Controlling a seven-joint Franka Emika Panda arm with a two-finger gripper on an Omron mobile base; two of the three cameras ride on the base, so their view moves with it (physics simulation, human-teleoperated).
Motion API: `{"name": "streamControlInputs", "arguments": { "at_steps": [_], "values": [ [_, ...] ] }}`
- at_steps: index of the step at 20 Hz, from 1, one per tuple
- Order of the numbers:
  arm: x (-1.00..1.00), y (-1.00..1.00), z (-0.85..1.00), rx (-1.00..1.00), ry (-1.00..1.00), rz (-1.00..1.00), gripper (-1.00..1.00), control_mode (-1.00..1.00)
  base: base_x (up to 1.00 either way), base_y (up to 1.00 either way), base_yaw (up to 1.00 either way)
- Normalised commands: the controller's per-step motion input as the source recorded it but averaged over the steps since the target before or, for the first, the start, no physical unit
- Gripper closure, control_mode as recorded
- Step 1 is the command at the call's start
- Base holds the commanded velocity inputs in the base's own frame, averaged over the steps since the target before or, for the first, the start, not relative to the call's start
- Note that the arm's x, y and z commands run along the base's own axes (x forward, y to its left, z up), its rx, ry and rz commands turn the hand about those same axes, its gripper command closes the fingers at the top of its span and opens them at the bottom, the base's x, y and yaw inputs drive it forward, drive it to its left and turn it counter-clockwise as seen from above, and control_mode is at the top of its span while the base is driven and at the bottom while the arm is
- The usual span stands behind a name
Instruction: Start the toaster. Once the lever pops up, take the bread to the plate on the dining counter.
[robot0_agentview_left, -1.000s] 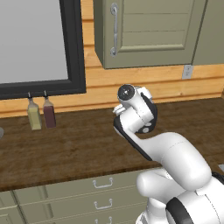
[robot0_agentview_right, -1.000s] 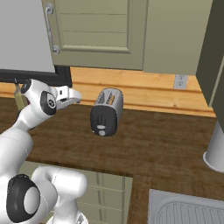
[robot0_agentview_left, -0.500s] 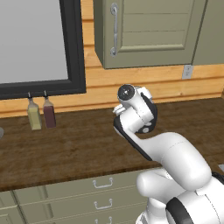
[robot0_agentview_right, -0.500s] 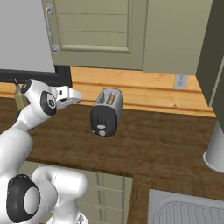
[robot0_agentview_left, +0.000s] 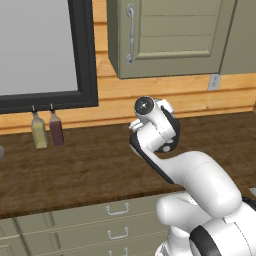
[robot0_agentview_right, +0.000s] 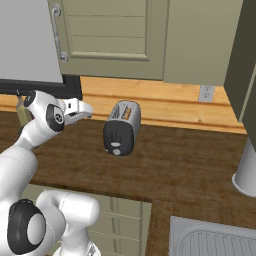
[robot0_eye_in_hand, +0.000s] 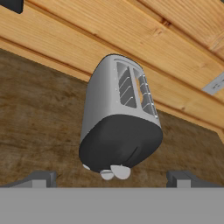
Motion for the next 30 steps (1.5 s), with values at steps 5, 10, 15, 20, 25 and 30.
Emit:
{"name": "streamControlInputs", "arguments": {
  "at_steps": [5,10,15,20,25,30],
  "values": [
    [0.00,0.00,0.00,0.00,0.00,0.00,-1.00,-1.00,0.00,0.00,0.00],
    [0.00,0.00,0.00,0.00,0.00,0.00,-1.00,-1.00,0.00,0.00,0.00],
    [0.00,0.00,0.00,0.00,0.00,0.00,-1.00,-1.00,0.00,0.00,0.00],
    [0.00,0.00,0.00,0.00,0.00,0.00,-1.00,-1.00,0.00,0.00,0.00],
    [0.00,0.00,0.00,0.00,0.00,0.00,-1.00,-1.00,0.00,0.00,0.00],
    [0.00,0.00,0.00,0.00,0.00,0.00,-1.00,-1.00,0.00,0.00,0.00]
  ]
}}
